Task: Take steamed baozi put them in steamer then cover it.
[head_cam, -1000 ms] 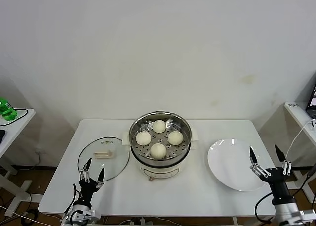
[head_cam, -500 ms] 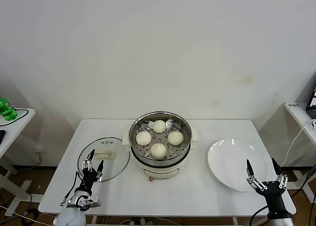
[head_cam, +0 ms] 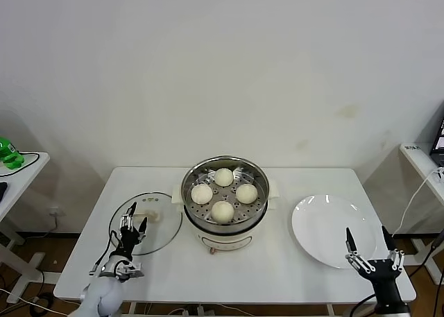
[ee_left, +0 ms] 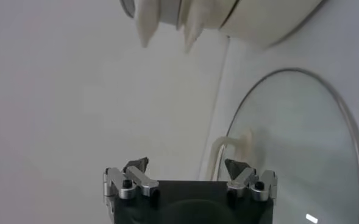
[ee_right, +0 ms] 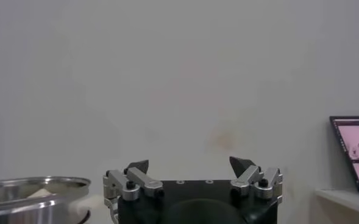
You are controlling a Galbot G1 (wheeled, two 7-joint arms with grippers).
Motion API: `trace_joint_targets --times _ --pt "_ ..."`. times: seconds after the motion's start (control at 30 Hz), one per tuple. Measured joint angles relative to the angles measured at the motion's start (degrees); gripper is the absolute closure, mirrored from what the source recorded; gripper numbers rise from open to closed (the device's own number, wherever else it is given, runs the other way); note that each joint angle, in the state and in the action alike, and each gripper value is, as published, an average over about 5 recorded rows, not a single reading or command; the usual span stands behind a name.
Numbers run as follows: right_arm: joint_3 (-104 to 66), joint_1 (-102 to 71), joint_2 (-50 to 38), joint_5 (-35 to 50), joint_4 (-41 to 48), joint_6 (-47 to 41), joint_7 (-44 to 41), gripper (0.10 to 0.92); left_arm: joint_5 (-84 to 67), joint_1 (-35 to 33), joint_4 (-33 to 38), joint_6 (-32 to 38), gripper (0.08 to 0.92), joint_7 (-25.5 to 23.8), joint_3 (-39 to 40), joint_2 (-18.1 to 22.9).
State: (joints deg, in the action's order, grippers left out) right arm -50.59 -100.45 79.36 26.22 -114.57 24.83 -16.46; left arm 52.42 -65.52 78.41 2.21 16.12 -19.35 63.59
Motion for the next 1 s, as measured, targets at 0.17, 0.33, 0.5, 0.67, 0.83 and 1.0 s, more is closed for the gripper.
trace_joint_targets --times 0.17,0.33,0.5,0.67,0.83,1.0 --pt "-0.03 -0.10 0.09 0.19 -0.16 0.14 -0.07 0.203 0.29 1.93 -1.86 -0.04 0.177 0.04 0.84 0.03" --pt "-0.06 -0.04 0.13 0.41 -0.12 0.24 -0.13 0.203 0.84 3.77 -3.64 0.06 0.177 0.23 1.50 0.31" --pt "-0.10 0.06 0.13 0.57 -0.08 0.27 -0.16 0.203 1.53 5.33 -5.22 0.24 0.220 0.33 1.98 0.59" --pt "-0.02 0.24 0.17 0.64 -0.13 0.26 -0.19 0.203 2.30 6.02 -6.46 0.61 0.354 0.70 2.08 0.97" --pt "0.06 0.29 0.19 0.75 -0.15 0.26 -0.21 0.202 3.19 6.04 -7.50 1.19 0.501 1.27 1.93 1.48" --pt "-0.02 0.28 0.10 0.94 -0.09 0.35 -0.22 0.203 4.40 5.68 -8.32 1.89 0.648 2.02 1.61 2.15"
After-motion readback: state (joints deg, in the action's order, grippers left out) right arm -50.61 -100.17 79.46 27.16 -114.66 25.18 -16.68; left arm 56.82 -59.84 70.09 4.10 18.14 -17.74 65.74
